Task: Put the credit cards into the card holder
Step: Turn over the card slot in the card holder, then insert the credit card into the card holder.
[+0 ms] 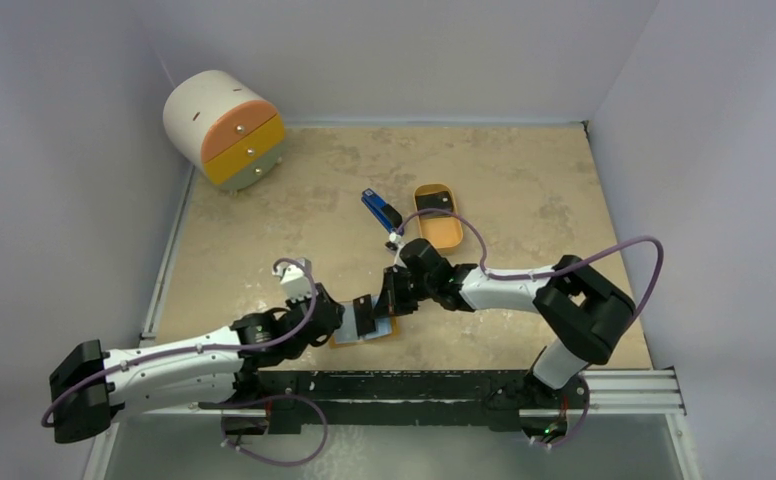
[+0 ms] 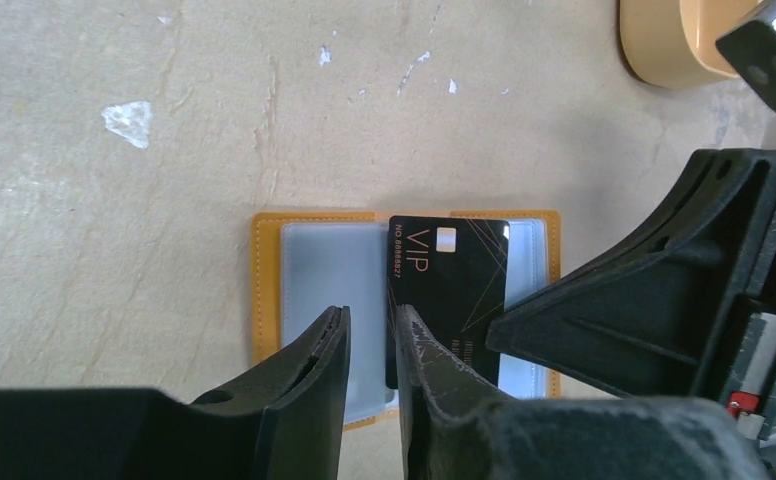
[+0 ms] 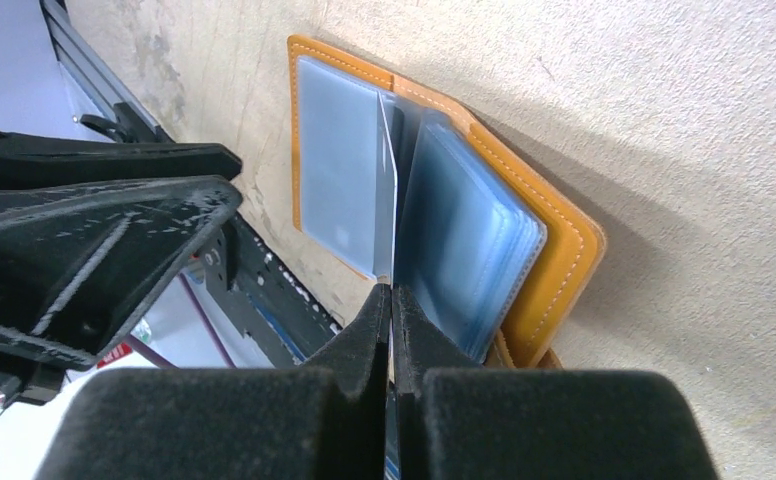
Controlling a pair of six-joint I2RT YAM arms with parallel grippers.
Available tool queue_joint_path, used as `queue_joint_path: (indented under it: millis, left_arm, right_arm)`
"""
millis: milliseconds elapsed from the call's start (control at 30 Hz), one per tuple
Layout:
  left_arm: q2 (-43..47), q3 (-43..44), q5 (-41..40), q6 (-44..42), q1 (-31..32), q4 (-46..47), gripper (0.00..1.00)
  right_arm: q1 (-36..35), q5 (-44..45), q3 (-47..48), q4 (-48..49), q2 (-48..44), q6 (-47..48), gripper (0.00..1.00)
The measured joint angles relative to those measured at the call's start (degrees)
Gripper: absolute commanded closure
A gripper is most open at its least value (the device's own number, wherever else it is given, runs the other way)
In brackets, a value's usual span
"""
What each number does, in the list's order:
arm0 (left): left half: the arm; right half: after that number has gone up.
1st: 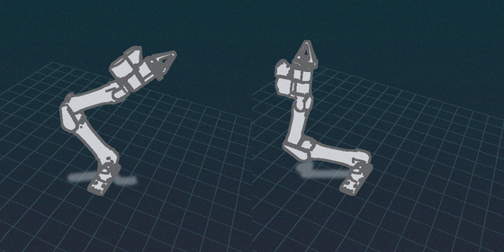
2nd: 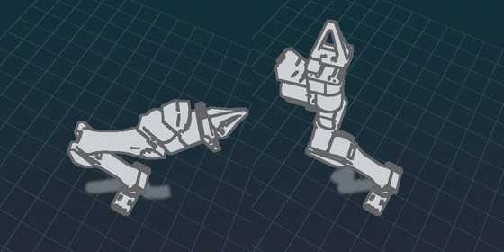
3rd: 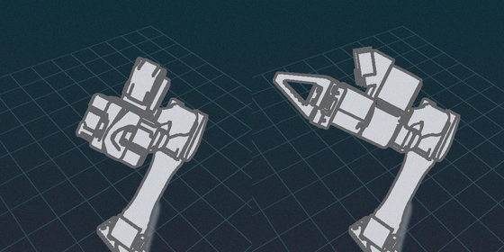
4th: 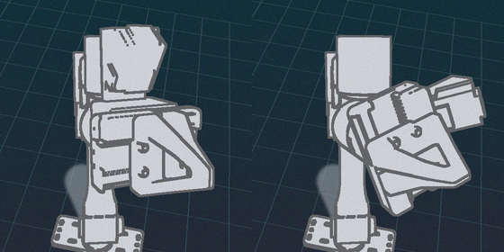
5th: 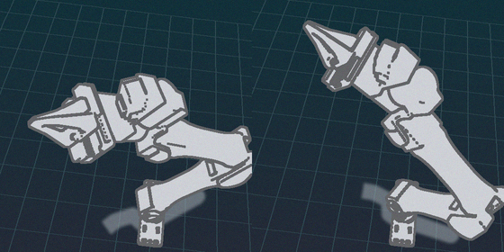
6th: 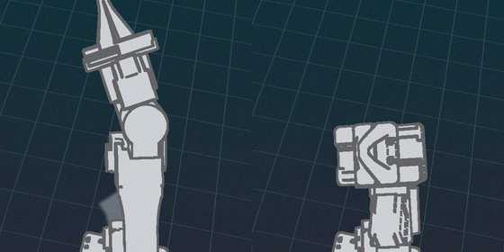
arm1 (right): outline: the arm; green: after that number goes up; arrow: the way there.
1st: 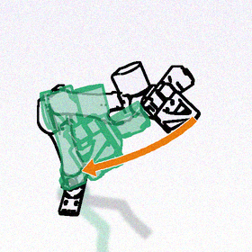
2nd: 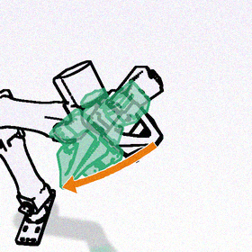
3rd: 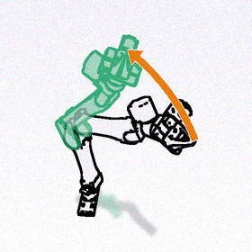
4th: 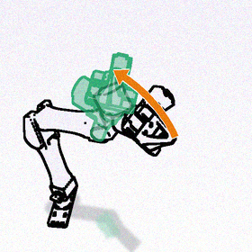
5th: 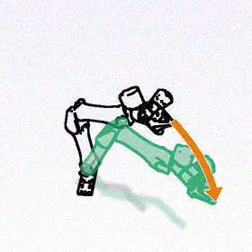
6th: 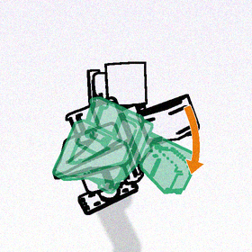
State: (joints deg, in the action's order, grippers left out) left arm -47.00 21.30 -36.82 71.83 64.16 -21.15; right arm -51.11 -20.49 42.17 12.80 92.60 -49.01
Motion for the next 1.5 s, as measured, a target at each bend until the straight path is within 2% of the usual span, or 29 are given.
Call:
queue_joint_path:
  millis: [133, 367, 667, 1100, 1233, 1400, 1500]
  left_arm:
    - [-3.37, -0.66, 0.85, -0.07, 0.00, 3.10, 0.88]
    - [-10.62, -2.99, 0.87, 0.83, 0.00, 6.56, 0.92]
    - [-10.73, -4.68, -0.09, 2.62, 0.00, 10.71, 0.93]
    - [-9.18, -5.88, -0.48, 4.17, 0.00, 11.26, 0.93]
    - [-7.02, -5.88, -0.52, 4.28, 0.00, 8.55, 0.90]
    - [-2.25, -4.98, -1.01, 4.17, 0.00, 2.34, 0.80]
    - [-0.72, -3.56, -1.20, 4.13, 0.00, -0.48, 0.78]
  right_arm:
    - [0.00, 0.33, -0.04, -0.04, -0.24, -0.48, 1.00]
    - [0.00, 1.42, -0.22, -0.90, -2.40, -1.38, 1.00]
    - [0.00, 1.20, -0.33, -3.96, -2.36, -2.89, 1.00]
    - [0.00, -0.87, -2.38, -1.81, -0.94, -8.76, 1.00]
    - [0.07, -2.23, -3.63, -1.62, -1.14, -9.99, 1.00]
    - [0.13, -3.50, -3.69, -1.79, -1.42, -10.05, 1.00]
    - [0.13, -4.20, -3.69, -1.75, -1.49, -10.10, 1.00]
